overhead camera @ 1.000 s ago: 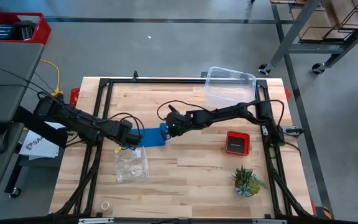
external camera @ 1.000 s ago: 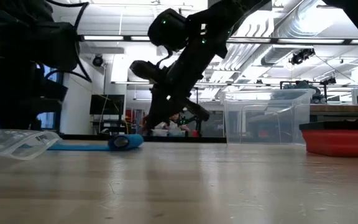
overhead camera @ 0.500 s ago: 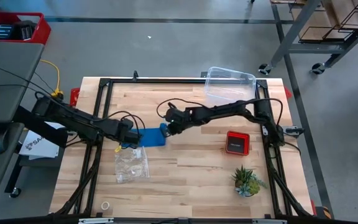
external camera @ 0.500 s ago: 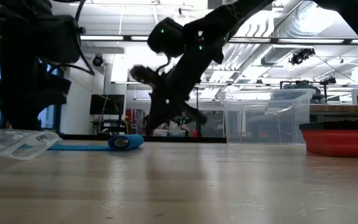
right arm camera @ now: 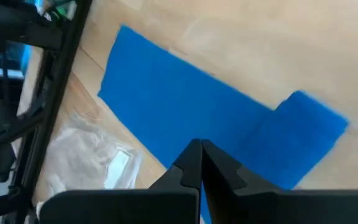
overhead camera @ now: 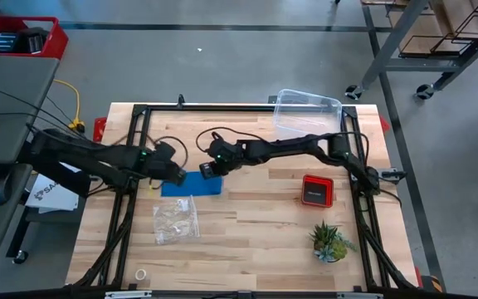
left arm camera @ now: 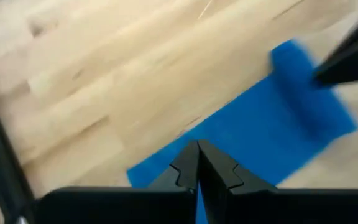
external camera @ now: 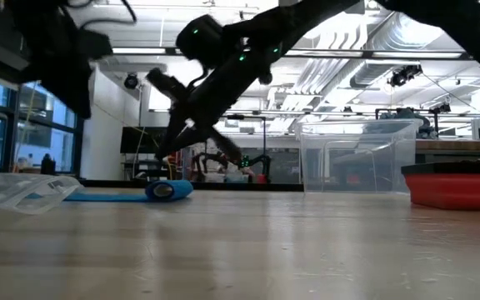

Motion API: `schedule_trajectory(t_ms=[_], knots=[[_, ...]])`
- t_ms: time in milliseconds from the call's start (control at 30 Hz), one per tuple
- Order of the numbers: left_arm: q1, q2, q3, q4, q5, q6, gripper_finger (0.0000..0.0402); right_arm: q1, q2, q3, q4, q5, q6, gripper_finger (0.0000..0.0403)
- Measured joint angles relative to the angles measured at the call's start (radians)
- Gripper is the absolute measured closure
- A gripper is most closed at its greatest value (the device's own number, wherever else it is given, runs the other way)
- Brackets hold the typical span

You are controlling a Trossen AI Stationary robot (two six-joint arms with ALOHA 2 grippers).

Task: Roll bandage
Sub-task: Roll the blue bandage

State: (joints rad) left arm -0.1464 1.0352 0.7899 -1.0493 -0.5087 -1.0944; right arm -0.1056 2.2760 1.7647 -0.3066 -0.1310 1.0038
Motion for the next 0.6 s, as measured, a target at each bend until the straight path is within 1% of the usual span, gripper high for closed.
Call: schedule_trajectory(t_ms=[167,300,433,600], knots=[[0.0,-0.124,0.03,0.003,-0.06,-0.016,0.0401,0.012,0.067,0.089,-0.018,-0.01,0.014,0.0403],[0.0,-0.188,0.03,0.009,-0.102,-0.027,0.0401,0.021,0.121,0.184,-0.123,-0.014,0.057,0.0403],[0.0,-0.209,0.03,0.013,-0.103,-0.028,0.0401,0.022,0.167,0.237,-0.176,-0.037,0.07,0.0403],[0.0,-0.195,0.03,0.016,-0.105,-0.027,0.0401,0.021,0.173,0.248,-0.294,-0.026,0.076,0.0403]])
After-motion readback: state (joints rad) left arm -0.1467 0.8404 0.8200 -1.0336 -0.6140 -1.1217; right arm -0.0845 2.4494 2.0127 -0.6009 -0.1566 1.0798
